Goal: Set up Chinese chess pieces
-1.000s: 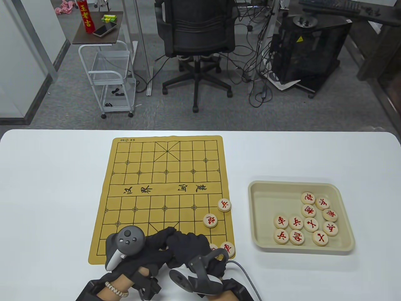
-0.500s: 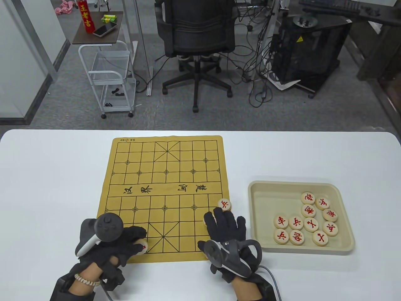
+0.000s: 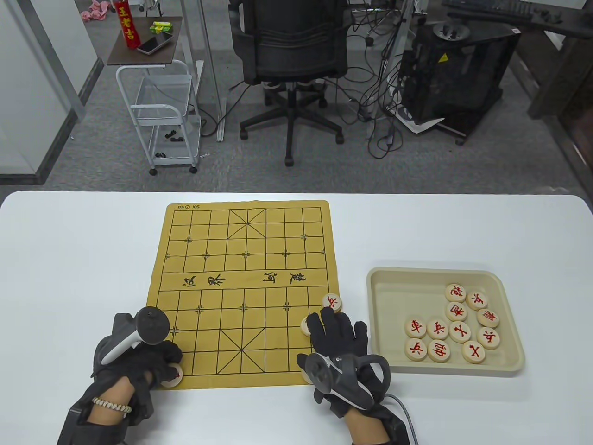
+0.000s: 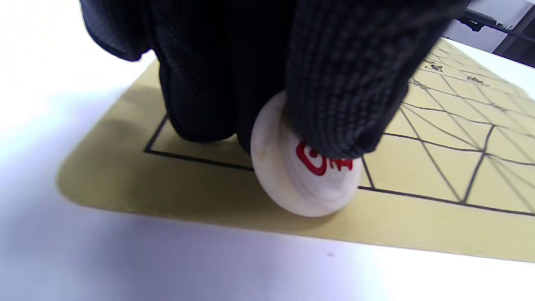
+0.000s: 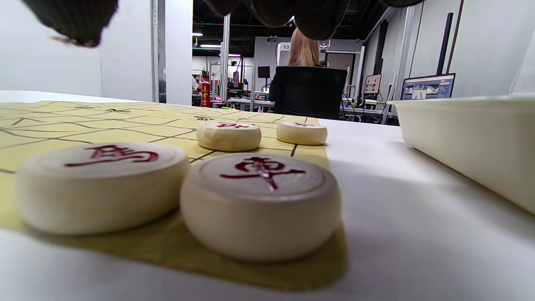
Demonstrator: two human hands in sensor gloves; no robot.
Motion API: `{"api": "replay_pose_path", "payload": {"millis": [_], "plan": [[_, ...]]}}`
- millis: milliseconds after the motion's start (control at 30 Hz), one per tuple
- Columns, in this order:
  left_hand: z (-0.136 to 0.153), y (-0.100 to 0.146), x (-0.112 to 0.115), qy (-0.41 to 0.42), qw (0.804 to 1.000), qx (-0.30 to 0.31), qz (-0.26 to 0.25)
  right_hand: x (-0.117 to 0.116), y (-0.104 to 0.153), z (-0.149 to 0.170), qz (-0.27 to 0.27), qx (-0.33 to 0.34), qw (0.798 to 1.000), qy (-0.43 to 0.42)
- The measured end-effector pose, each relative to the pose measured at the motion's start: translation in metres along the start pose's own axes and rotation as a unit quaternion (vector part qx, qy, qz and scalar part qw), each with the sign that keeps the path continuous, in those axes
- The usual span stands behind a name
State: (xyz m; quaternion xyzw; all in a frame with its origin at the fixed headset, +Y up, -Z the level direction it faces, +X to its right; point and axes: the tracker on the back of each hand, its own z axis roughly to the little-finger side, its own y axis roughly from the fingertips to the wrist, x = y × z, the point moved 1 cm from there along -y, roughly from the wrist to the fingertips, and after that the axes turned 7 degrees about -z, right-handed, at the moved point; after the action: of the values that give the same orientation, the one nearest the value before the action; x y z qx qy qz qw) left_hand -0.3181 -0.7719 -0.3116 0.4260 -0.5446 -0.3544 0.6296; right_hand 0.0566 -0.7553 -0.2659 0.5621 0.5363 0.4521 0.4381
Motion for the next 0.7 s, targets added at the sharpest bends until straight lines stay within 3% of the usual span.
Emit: {"api": "replay_pose_path", "payload": {"millis": [200, 433, 533, 700], "plan": [[-0.008, 0.001, 0.001, -0.084, 0.996, -0.027, -0.035, 0.0, 0.001, 0.001, -0.002, -0.004, 1.0, -0.003], [-0.013, 0.007, -0.002, -0.077, 0.995, -0.013, -0.058, -0.001, 0.001, 0.0, -0.007, -0.002, 1.0, -0.006], [-0.022, 0.019, -0.014, -0.064, 0.988, 0.008, -0.14, -0.001, 0.001, 0.001, -0.009, -0.003, 1.0, -0.002], [-0.029, 0.036, -0.025, 0.004, 0.952, 0.051, -0.301, -0.001, 0.0, 0.006, -0.021, -0.02, 1.0, -0.004]]}}
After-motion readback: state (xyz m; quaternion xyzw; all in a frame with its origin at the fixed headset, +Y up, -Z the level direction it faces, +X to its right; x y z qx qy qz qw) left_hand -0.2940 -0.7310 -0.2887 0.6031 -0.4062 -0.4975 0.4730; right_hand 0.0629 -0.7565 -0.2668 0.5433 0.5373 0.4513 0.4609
